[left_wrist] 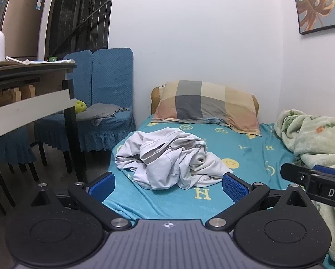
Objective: Fold clothes
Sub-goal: 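Move both grippers toward the crumpled white T-shirt on the bed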
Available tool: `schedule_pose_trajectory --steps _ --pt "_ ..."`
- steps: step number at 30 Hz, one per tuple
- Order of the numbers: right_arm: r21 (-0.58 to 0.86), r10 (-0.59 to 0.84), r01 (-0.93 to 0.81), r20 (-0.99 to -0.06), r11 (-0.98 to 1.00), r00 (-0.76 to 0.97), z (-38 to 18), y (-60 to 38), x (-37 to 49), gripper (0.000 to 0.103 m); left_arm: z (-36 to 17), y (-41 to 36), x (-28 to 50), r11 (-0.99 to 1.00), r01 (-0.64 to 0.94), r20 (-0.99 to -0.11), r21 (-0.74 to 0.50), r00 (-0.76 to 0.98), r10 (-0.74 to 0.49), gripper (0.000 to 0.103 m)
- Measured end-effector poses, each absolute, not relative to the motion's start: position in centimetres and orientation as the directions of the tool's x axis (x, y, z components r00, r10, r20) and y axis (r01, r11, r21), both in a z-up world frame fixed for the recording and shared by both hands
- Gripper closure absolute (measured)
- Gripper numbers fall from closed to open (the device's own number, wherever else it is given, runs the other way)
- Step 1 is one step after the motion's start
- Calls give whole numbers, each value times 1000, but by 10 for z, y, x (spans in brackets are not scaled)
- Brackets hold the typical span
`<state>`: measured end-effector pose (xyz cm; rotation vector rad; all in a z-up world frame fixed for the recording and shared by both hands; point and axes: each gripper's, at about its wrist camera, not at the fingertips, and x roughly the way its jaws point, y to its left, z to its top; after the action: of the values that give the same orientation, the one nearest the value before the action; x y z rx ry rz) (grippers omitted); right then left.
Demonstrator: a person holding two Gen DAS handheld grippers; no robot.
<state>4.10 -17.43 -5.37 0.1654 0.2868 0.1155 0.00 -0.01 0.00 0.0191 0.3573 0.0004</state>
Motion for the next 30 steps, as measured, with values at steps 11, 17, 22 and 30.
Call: schedule_pose_trajectory --steps 11,17,22,30 --pt "181 136 -86 -290 980 947 -56 -174 43 22 0 -3 0 1000 26 -359 1 933 -23 0" --pt "180 136 -86 -287 980 948 -57 -173 42 22 0 -3 -2 1000 31 -361 -4 932 -30 0" --pt "179 135 -85 -287 980 948 -57 -173 42 22 -1 -2 0 1000 29 -365 -2 930 -27 0" --pt "180 143 -92 -293 979 945 -56 -172 41 22 -3 -3 0 1000 30 -372 5 928 -26 0"
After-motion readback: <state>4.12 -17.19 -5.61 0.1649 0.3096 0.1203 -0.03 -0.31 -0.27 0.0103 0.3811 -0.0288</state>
